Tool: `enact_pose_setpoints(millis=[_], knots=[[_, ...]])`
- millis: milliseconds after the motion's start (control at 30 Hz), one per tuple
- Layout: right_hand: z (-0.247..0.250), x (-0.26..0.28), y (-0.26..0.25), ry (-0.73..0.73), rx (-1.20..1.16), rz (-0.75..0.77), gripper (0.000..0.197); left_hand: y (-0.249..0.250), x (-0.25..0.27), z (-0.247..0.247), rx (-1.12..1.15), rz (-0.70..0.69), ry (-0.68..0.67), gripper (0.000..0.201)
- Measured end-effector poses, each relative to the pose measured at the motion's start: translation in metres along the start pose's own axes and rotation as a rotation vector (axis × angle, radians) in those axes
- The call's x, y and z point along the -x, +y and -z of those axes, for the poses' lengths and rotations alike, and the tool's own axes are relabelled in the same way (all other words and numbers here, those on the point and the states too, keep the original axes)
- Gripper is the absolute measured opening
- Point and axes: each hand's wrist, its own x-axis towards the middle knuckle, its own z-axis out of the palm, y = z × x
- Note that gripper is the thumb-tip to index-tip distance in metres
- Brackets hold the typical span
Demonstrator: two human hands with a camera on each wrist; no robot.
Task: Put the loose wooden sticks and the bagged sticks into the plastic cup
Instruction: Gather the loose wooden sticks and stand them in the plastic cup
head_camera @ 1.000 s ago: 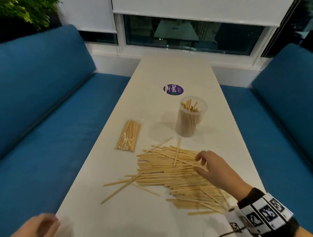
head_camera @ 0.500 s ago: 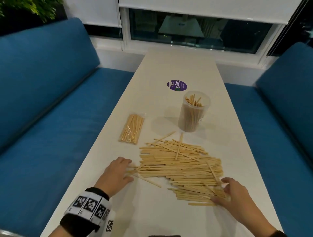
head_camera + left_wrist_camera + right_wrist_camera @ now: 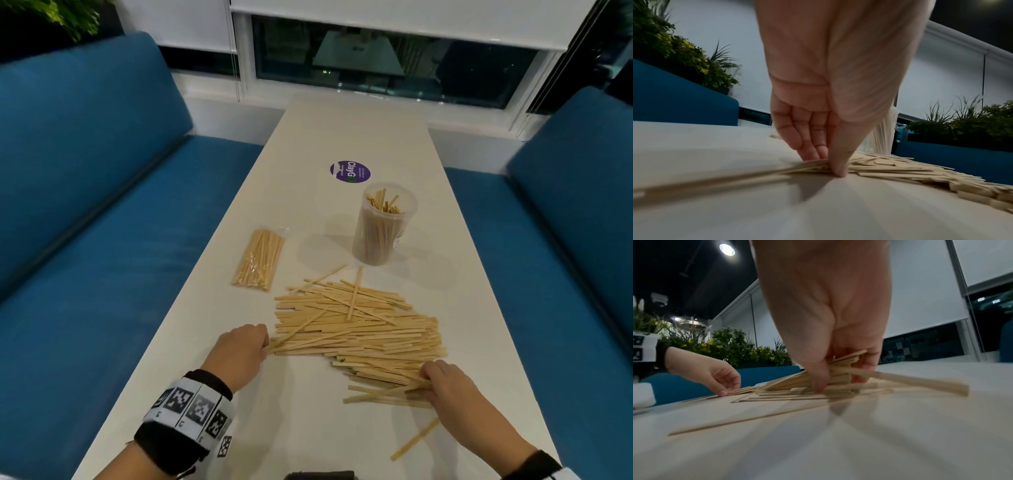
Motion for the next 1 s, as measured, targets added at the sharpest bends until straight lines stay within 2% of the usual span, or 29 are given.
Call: enact_pose_setpoints(millis=[67,200,367,467,667,700,800,867,933,1000], knots=[[0.005,0.003,-0.002,-0.028,0.007,0.052,0.016,0.0,0.002,0.001,-0.021,-0.007,-0.011,0.02],[0.013,0.005,-0.003,-0.066,0.068,0.125,0.031,-0.001,0.004,0.001,-0.071,-0.019,-0.042,0.01],[0.023,0.01,-0.003,-0.113,0.013,0.073,0.031,-0.004,0.009,-0.001,-0.052,-0.021,-0.071,0.006],[0.033,0.017,-0.004,-0.153,-0.098,0.036,0.026,-0.003,0.012,0.003,0.059,-0.022,-0.056,0.008],[0.031,0.03,0.0,-0.208,-0.129,0.052,0.027,-0.006,0.019,0.016,0.308,0.031,-0.115,0.008],[0.03,0.03,0.0,-0.225,-0.114,0.036,0.033,-0.005,0.02,0.017,0.324,0.026,-0.111,0.009],[0.022,0.031,0.002,-0.31,-0.083,0.029,0.083,0.001,0.022,0.017,0.359,-0.01,-0.081,0.02],[0.019,0.03,0.002,-0.342,-0.063,0.039,0.105,0.004,0.023,0.015,0.376,-0.019,-0.091,0.023],[0.016,0.026,0.003,-0.315,-0.045,0.04,0.109,0.006,0.021,0.011,0.368,-0.02,-0.127,0.025],[0.015,0.022,0.002,-0.277,-0.022,0.056,0.103,0.01,0.019,0.008,0.361,-0.002,-0.166,0.024]])
